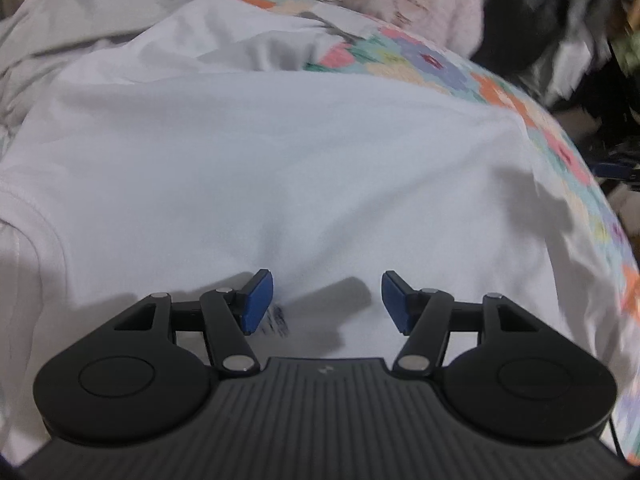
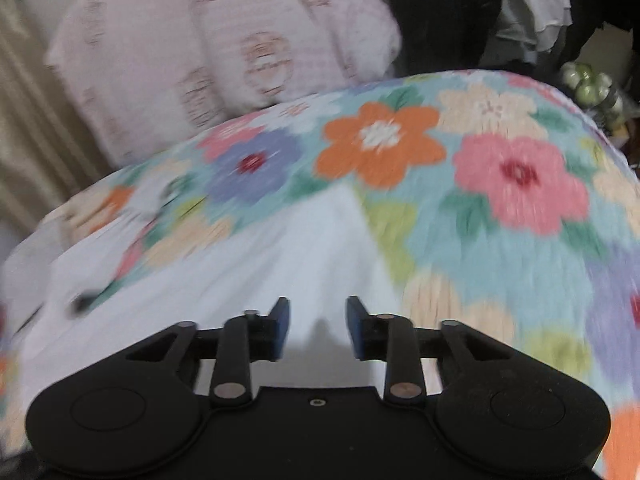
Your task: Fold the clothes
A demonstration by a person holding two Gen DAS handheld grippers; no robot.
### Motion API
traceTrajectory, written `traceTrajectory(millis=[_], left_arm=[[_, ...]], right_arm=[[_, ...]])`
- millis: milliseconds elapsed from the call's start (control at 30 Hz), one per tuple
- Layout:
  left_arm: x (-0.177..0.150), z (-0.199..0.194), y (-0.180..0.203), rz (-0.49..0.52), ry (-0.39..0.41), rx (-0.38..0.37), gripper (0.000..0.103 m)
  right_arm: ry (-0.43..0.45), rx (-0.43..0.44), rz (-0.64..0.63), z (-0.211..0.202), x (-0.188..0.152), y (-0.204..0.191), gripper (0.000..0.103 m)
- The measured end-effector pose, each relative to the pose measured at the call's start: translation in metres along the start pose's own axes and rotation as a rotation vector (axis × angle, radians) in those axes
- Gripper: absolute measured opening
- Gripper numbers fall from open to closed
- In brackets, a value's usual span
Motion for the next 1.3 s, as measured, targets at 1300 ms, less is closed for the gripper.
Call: traceTrajectory(millis=[1300], left_arm=[[-0.118, -0.134, 0.118, 0.142, 0.094, -0.233, 0.062]], right_arm=[[0.145, -0.361, -0.083, -0.241, -0.232, -0.009, 0.059]])
Point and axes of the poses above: each gripper's, at about its wrist camera, not at the fingertips, and z roughly the way its jaws point, y to its right, x to its top, the point moved 10 cm from there along z, roughly the way its jaws point, and after that the axes turned 13 degrees about y, right-handed, at the moved point
